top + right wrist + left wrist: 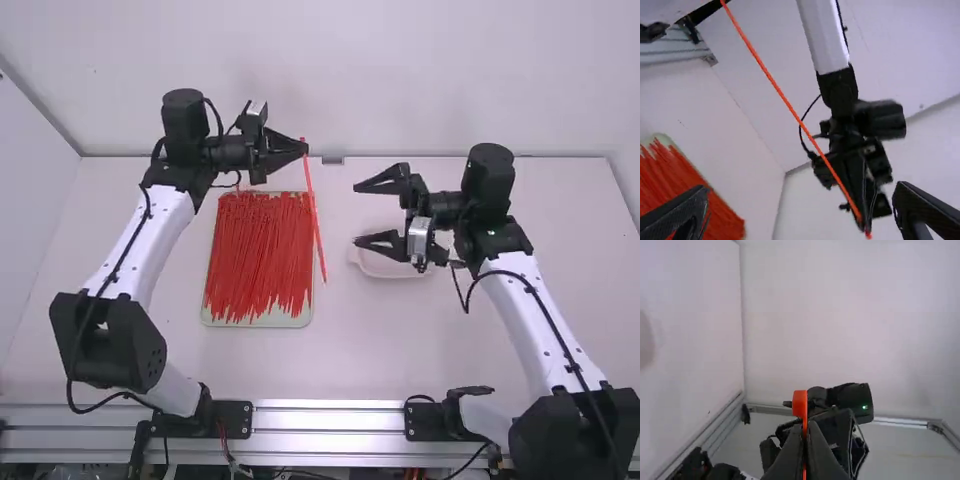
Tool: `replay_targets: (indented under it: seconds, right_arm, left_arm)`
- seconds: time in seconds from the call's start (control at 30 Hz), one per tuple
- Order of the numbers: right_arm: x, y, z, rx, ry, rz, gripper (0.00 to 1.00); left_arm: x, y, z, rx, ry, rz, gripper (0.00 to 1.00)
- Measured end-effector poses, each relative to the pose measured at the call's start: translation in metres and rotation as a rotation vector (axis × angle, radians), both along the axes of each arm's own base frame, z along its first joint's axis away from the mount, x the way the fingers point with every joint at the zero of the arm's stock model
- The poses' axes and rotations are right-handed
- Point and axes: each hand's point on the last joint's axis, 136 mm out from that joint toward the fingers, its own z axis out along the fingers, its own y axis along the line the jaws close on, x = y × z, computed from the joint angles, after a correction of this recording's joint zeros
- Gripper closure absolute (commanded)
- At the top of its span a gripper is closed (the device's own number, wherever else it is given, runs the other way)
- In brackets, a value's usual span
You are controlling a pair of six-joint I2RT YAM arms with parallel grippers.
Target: Fasten the cable tie
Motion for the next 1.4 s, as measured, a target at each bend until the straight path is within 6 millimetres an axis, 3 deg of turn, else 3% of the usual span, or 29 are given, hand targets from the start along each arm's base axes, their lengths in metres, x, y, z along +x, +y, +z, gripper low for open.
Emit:
replay_targets:
  seconds: [0.27,0.47,0.57,0.8,1.03,1.27,1.4]
  right_arm:
    - [-0.021,0.020,0.000,0.047,-0.246,0.098,0.03]
    - [-0.035,0.033,0.001,0.068,-0.310,0.156,0.34]
    - [-0.039,0.037,0.001,0.074,-0.325,0.173,0.41]
    - [-0.047,0.043,0.001,0.083,-0.344,0.203,0.73]
    - [-0.048,0.044,0.001,0.084,-0.345,0.207,0.77]
    - [-0.048,0.044,0.000,0.084,-0.343,0.207,1.00]
    - [-0.048,0.044,0.000,0.084,-0.343,0.208,1.00]
  left_arm:
    - [-0.001,-0.006,0.003,-0.004,-0.015,-0.009,0.98]
    - [0.001,-0.007,0.002,0.000,-0.015,0.004,0.98]
    - [0.001,-0.007,0.001,0.001,-0.011,0.006,0.98]
    - [0.000,-0.008,-0.009,0.003,0.014,0.004,0.98]
    - [-0.001,-0.012,-0.016,0.005,0.027,-0.003,0.98]
    - [-0.001,-0.012,-0.015,0.005,0.025,-0.002,0.98]
    - [-0.001,-0.012,-0.015,0.005,0.024,-0.003,0.98]
